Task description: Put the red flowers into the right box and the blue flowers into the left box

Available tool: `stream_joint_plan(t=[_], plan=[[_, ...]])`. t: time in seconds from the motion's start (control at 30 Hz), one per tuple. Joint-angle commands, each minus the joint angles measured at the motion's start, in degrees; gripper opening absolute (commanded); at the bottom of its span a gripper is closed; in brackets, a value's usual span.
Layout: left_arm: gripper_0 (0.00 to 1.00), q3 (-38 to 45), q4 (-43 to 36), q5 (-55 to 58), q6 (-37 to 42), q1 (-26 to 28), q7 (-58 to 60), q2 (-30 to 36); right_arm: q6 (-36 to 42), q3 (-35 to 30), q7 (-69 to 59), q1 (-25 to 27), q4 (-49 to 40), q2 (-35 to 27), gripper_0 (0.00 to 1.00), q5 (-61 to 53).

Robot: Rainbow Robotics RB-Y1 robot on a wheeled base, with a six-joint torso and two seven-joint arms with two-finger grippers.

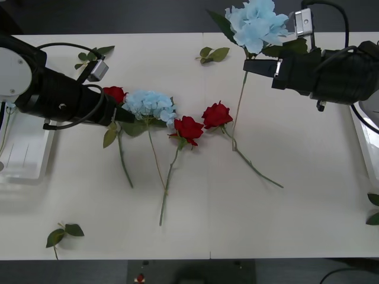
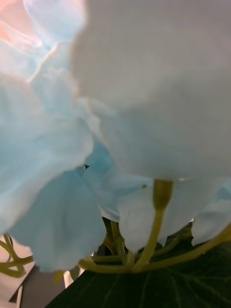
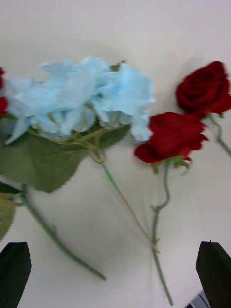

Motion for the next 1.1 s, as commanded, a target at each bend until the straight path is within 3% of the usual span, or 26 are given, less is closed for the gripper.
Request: stream_joint_plan(t=[0.03,0.47,0.83,1.1], plan=[[1.0,1.8,-2.1,7.9,1.0,1.8,-8.3,3.2,-4.6,-0.3,1.6,0.1,-6.0,5.1,0.0,-0.4],[1.0,10.4,-2.1,26.3,8.9,5.3,-27.4,3.5,-9.1,-0.3,3.2,0.1,-7.1,17.9,0.0,6.0],[1.0,6.8,-2.1,38.2,3.7,6.8,-34.6,2.5,-16.4,3.3,4.4,-1.0,-7.1,24.3,0.0,7.6],[0.98,3.2,-2.1,38.3,-0.6,6.7,-35.7,1.5,-18.5,3.8,4.9,-1.5,-7.1,26.1,0.0,7.6]])
